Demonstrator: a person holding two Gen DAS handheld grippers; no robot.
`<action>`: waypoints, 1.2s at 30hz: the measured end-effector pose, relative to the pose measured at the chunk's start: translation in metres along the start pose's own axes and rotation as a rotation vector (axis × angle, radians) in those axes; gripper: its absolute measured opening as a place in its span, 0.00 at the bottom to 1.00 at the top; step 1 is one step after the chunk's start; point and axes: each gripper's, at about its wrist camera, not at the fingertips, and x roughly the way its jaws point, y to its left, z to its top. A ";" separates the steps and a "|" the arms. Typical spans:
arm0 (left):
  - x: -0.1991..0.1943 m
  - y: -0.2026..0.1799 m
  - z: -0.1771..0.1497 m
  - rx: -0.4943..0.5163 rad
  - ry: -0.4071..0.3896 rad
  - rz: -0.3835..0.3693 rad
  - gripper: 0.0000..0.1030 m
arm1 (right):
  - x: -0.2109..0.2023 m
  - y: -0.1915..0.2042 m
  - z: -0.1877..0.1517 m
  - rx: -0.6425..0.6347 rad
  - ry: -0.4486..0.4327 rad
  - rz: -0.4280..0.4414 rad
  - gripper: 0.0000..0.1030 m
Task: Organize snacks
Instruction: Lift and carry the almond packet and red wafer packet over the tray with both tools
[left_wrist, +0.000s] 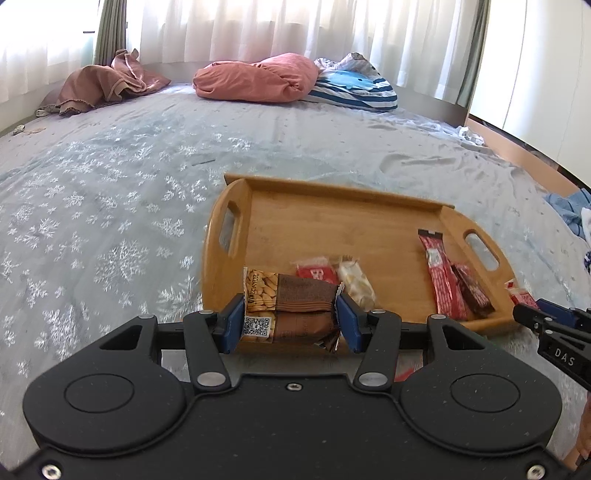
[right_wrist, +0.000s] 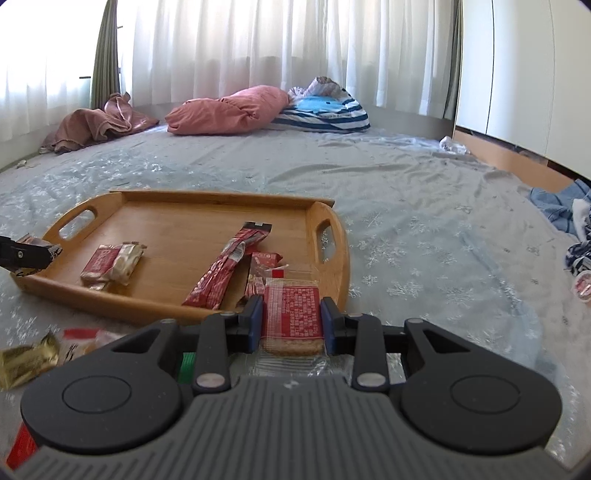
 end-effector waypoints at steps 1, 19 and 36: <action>0.003 0.000 0.003 -0.002 0.001 0.000 0.48 | 0.003 0.000 0.002 -0.003 0.000 -0.003 0.37; 0.056 -0.003 0.012 0.053 0.061 0.040 0.48 | 0.050 0.008 0.015 -0.046 0.042 -0.021 0.37; 0.074 -0.006 0.013 0.018 0.073 0.058 0.49 | 0.066 0.008 0.023 0.047 0.062 0.013 0.37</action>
